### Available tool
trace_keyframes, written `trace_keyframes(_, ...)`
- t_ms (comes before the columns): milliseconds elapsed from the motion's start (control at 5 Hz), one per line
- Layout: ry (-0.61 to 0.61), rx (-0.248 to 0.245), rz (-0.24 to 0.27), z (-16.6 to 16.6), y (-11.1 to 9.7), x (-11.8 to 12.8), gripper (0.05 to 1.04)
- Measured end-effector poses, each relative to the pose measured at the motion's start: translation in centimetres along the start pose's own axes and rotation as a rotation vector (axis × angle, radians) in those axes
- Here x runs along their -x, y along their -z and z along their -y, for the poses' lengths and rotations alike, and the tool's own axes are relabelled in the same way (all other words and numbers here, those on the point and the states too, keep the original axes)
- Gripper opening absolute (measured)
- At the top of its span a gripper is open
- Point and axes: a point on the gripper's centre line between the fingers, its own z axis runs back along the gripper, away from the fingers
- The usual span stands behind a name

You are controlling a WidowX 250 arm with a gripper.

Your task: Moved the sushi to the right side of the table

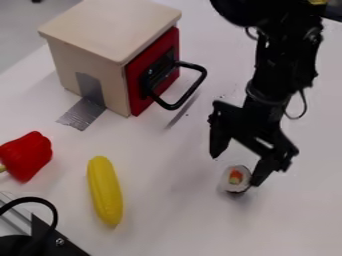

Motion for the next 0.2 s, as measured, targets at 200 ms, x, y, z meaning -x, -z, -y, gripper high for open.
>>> trace_keyframes(200,-0.055,-0.002,0.034,-0.32,-3.0,0.79,0.999)
